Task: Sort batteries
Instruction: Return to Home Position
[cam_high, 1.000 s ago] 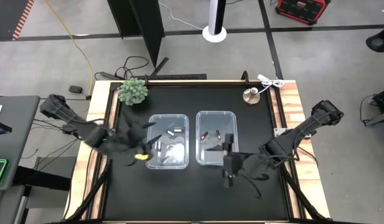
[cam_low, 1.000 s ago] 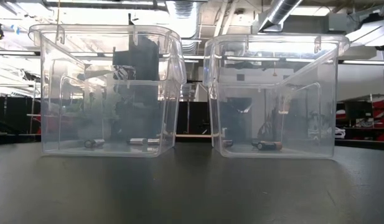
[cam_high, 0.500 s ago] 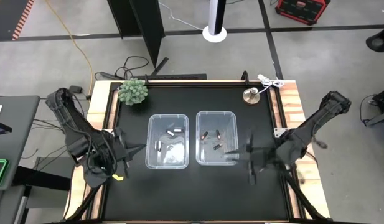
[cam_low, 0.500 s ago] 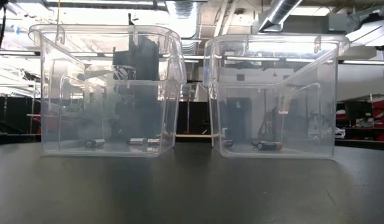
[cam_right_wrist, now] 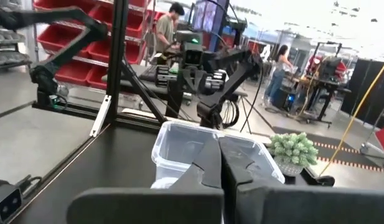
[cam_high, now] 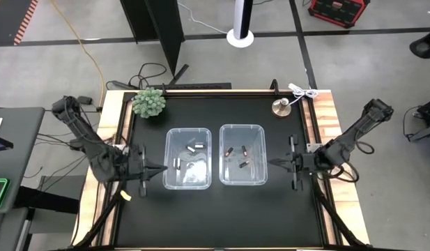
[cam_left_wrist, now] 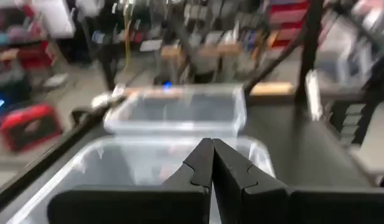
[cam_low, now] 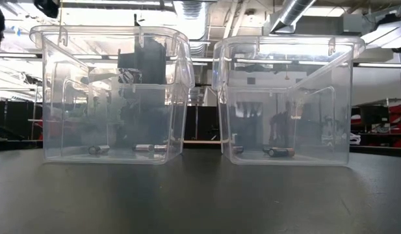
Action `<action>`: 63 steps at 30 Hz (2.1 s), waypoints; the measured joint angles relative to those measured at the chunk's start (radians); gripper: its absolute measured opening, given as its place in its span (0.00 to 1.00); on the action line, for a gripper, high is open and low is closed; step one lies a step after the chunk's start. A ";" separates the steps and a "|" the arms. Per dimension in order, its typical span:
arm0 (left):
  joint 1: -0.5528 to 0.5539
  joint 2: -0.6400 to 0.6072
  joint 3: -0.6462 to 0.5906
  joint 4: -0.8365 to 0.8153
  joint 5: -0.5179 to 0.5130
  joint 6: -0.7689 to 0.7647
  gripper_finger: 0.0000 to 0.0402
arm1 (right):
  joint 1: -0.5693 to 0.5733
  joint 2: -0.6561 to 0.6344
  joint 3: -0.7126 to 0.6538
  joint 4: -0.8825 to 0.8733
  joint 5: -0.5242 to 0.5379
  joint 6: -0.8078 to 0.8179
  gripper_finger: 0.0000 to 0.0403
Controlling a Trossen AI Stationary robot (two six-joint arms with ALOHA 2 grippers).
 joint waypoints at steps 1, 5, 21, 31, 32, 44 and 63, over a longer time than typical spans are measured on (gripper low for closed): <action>0.021 -0.024 -0.042 0.090 0.033 0.053 0.00 | -0.001 -0.017 -0.023 0.019 -0.008 -0.001 0.00; 0.084 -0.145 -0.156 0.182 0.080 0.125 0.00 | -0.010 -0.060 -0.132 0.117 -0.013 0.017 0.00; 0.095 -0.617 -0.343 -0.110 0.035 0.044 0.00 | -0.098 -0.247 -0.468 0.357 -0.150 0.081 0.00; 0.095 -0.638 -0.344 -0.200 0.030 0.040 0.00 | -0.103 -0.293 -0.498 0.376 -0.216 0.045 0.00; 0.095 -0.638 -0.344 -0.204 0.032 0.043 0.00 | -0.108 -0.293 -0.498 0.375 -0.217 0.043 0.00; 0.095 -0.704 -0.423 -0.077 0.113 0.187 0.00 | -0.213 -0.293 -0.499 0.322 -0.220 0.053 0.00; 0.213 -0.769 -0.436 -0.155 0.190 0.182 0.00 | -0.570 -0.301 -0.500 0.280 -0.568 0.129 0.00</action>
